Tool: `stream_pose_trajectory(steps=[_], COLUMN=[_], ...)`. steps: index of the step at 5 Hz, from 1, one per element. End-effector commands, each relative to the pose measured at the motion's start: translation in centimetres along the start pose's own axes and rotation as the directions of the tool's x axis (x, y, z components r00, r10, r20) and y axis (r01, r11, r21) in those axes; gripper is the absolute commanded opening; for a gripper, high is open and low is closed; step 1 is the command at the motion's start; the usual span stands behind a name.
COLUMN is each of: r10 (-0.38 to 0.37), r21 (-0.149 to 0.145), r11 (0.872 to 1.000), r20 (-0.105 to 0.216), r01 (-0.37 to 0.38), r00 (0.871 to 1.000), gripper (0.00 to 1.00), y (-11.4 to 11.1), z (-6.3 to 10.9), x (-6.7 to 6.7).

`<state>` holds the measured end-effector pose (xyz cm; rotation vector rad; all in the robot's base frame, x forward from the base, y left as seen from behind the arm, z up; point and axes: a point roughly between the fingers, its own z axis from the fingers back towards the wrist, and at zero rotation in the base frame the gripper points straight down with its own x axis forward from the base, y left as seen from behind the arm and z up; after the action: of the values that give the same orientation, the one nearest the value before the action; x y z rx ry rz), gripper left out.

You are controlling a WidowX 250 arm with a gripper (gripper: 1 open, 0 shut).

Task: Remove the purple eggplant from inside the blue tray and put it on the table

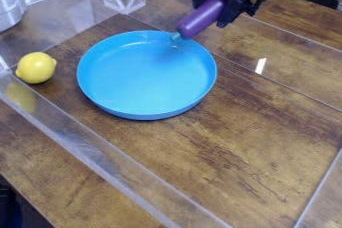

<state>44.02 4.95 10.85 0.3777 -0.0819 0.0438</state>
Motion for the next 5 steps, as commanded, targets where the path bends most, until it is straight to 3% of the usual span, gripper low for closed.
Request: stream_pose_trajectory(steps=[1, 2, 5], r10=[0.079, 0.089, 0.003], r21=[0.008, 0.01, -0.06], r11=[0.997, 0.996, 0.998], r20=[0.07, 0.074, 0.052], r01=[-0.079, -0.09, 0.0], r00=[0.994, 0.993, 0.999], gripper=[0.0, 0.0, 0.0], y=[2.8, 2.9, -4.8], z=[2.9, 2.5, 2.8], x=[0.4, 0.7, -1.1])
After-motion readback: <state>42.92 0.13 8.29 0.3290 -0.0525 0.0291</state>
